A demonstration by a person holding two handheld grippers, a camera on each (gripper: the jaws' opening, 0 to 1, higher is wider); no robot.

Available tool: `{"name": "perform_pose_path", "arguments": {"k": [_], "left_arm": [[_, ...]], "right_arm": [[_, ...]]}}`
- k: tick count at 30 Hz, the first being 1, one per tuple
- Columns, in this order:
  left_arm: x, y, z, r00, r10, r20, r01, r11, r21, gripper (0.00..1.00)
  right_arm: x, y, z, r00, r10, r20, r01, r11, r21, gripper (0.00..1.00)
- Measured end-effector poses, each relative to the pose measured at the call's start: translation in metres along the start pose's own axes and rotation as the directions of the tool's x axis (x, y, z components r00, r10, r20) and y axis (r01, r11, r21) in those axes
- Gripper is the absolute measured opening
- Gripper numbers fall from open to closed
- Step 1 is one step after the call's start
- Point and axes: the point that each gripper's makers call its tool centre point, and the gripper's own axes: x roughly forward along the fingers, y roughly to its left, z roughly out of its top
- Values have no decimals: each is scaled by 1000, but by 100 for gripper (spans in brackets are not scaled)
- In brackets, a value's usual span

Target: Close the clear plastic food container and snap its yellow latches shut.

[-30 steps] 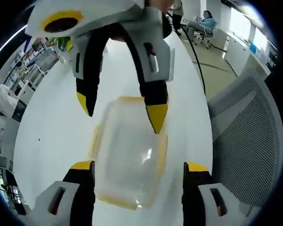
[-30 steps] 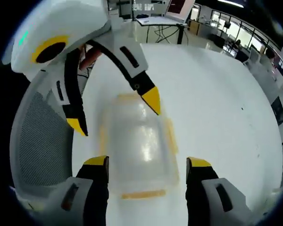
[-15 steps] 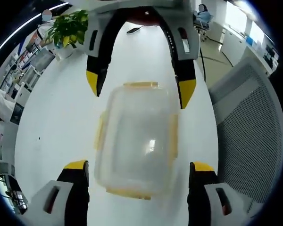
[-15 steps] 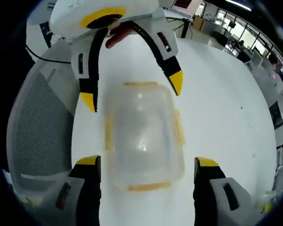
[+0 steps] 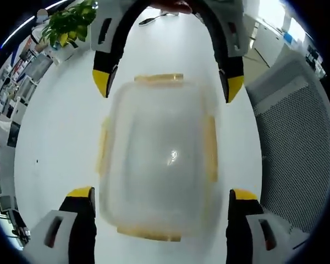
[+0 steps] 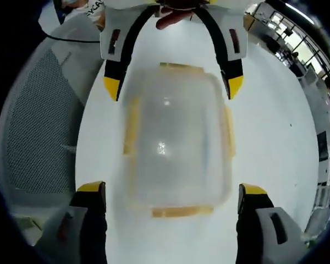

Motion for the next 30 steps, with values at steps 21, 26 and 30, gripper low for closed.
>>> {"name": "perform_pose_path", "arguments": {"k": [21, 26, 30], "left_arm": [[18, 11, -16, 990, 84, -114, -72, 992, 105, 95], [18, 12, -16, 989, 89, -118, -77, 992, 101, 95], [18, 12, -17, 988, 92, -126, -80, 992, 98, 95]], "right_arm": [[11, -8, -3, 997, 16, -82, -21, 998, -58, 80], [12, -8, -3, 996, 15, -89, -19, 998, -53, 80], [13, -8, -3, 996, 16, -83, -20, 999, -50, 80]]}}
